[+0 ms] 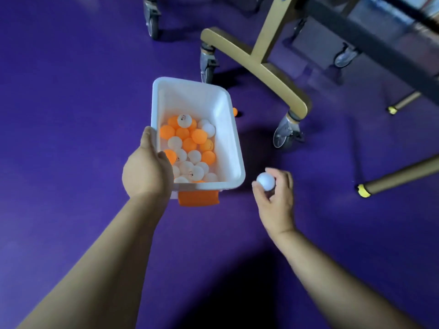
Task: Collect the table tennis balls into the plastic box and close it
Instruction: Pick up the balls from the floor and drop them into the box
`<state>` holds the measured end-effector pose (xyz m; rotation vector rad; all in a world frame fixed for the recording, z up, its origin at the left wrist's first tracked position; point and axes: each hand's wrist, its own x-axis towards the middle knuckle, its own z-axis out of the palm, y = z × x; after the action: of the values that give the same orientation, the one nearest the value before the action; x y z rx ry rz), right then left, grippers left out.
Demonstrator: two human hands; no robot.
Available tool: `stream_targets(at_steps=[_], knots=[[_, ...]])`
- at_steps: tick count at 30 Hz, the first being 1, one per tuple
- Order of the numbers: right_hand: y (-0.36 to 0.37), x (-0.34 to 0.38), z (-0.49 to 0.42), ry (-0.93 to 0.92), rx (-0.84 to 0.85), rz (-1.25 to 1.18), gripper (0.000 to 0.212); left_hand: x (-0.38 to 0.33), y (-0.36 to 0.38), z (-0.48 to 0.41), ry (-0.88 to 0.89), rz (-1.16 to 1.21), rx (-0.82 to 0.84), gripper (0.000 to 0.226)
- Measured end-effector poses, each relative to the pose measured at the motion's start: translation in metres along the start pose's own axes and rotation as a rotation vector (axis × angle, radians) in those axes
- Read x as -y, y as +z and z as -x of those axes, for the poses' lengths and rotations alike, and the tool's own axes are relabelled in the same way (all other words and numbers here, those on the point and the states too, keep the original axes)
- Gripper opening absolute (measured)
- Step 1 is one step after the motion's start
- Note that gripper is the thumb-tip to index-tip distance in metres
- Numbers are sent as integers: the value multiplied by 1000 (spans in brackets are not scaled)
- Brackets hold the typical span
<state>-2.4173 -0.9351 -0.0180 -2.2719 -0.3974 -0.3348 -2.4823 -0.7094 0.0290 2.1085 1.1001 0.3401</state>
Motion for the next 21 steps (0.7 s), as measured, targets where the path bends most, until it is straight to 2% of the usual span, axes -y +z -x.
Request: stream_targets(at_steps=[2, 4, 6, 9, 11, 15, 18, 21], knots=[[0, 32, -25, -39, -48, -56, 41, -2, 0, -1, 13, 3, 39, 47], [6, 51, -44, -56, 9, -63, 44, -4, -1, -2, 25, -5, 71, 46], [14, 68, -58, -76, 99, 8, 53, -4, -8, -4, 22, 19, 107, 48], [20, 89, -76, -72, 114, 170, 62, -7, -20, -6, 34, 77, 140, 51], [16, 106, -90, -44, 122, 241, 55, -10, -32, -5, 32, 122, 150, 50], [-1, 139, -121, -5, 195, 370, 21, -6, -56, -5, 27, 207, 146, 49], [-2, 158, -148, 34, 199, 463, 23, 3, -70, -11, 17, 222, 93, 36], [17, 162, -170, 113, 242, 414, 25, 16, -79, -25, 11, 191, 36, 31]])
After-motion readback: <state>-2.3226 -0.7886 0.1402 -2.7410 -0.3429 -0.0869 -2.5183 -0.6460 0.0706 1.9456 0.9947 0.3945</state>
